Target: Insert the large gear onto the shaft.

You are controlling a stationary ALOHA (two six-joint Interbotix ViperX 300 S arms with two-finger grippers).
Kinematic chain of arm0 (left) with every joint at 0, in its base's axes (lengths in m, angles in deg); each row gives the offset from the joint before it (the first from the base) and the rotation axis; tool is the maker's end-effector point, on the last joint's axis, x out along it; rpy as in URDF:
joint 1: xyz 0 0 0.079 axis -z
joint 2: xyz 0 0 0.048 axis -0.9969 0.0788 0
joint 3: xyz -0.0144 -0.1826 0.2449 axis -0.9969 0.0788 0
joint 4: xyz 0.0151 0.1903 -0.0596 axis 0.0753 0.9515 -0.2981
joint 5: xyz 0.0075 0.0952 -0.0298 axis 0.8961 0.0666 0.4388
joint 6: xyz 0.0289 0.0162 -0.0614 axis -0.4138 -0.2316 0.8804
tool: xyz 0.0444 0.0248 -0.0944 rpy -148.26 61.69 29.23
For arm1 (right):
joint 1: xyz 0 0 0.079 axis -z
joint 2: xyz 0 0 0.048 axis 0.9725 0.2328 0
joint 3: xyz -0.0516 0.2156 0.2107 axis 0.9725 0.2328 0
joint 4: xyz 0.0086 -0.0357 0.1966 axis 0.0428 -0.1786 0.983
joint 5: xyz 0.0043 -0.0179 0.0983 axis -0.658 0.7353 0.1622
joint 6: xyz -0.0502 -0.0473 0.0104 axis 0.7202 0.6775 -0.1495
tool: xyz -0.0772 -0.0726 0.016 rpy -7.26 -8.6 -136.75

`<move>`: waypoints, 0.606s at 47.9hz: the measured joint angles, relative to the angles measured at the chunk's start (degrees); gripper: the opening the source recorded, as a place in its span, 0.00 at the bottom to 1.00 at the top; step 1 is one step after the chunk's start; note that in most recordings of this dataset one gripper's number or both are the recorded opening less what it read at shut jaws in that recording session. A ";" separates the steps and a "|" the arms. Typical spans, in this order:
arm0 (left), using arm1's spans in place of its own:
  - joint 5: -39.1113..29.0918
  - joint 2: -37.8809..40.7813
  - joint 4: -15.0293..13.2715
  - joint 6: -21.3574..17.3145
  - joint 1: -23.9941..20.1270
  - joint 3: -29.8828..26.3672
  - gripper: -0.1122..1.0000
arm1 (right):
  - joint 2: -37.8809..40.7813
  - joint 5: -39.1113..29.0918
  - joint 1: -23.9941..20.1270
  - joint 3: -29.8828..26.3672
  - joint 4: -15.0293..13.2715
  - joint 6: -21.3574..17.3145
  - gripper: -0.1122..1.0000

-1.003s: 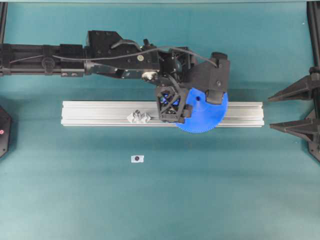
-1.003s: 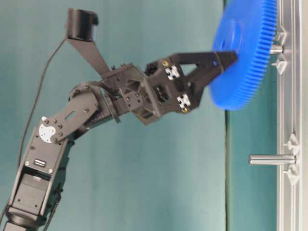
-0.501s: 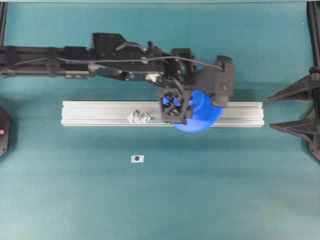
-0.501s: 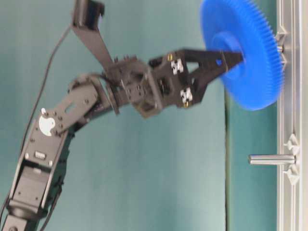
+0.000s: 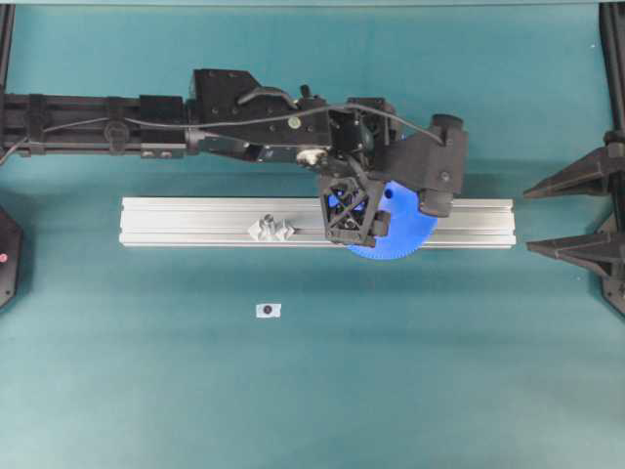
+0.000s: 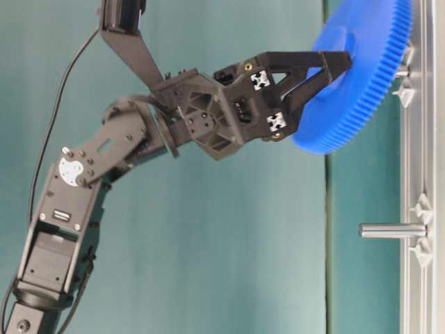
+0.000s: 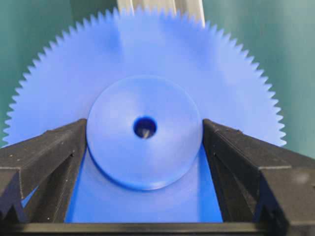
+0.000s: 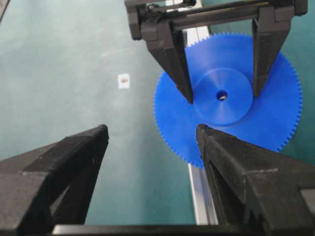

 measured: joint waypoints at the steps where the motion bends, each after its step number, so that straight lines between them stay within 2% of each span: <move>1: 0.00 -0.09 0.00 0.00 0.09 0.18 0.89 | 0.00 0.00 0.00 0.00 0.00 0.00 0.81; 17: -0.26 -2.02 0.00 0.18 -0.09 2.81 0.88 | 0.00 0.00 0.00 0.00 0.00 0.00 0.81; 29: -0.62 -2.11 0.00 0.09 -0.18 2.72 0.88 | 0.00 0.00 0.00 0.00 0.00 0.00 0.81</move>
